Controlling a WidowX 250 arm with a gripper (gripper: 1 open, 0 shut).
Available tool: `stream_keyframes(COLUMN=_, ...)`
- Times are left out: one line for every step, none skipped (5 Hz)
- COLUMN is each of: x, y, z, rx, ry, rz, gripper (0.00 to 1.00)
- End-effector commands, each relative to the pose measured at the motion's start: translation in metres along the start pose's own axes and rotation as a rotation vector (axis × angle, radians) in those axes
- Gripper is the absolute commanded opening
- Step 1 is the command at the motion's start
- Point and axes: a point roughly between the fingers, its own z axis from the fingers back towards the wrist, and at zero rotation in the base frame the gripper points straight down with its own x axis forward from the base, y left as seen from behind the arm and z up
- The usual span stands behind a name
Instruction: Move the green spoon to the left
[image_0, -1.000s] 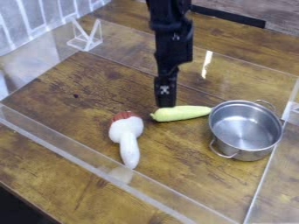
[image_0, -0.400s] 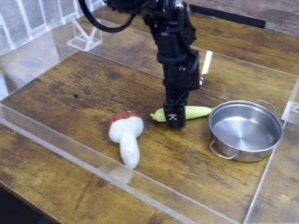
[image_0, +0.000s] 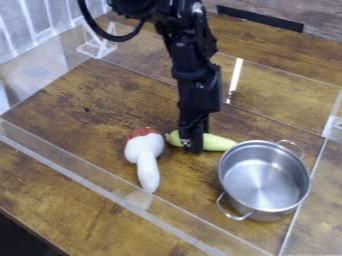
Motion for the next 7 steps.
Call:
stream_keyframes(x=-0.001, y=0.012, z=0.028, rx=0.068, ry=-0.022, rz=-0.067, gripper=0.0)
stream_keyframes(x=0.001, y=0.018, z=0.024, rx=0.058, ry=-0.021, rz=-0.139, gripper=0.0)
stream_keyframes(x=-0.01, y=0.017, z=0.024, rx=0.059, ry=-0.022, rz=-0.125, gripper=0.0)
stream_keyframes(x=-0.02, y=0.015, z=0.025, rx=0.062, ry=-0.021, rz=-0.112, gripper=0.0)
stream_keyframes(x=-0.015, y=0.014, z=0.026, rx=0.059, ry=-0.019, rz=-0.144, gripper=0.0)
stream_keyframes(x=-0.009, y=0.013, z=0.027, rx=0.056, ry=-0.017, rz=-0.177, gripper=0.0)
stream_keyframes(x=-0.009, y=0.006, z=0.031, rx=0.059, ry=-0.014, rz=-0.177, gripper=0.0)
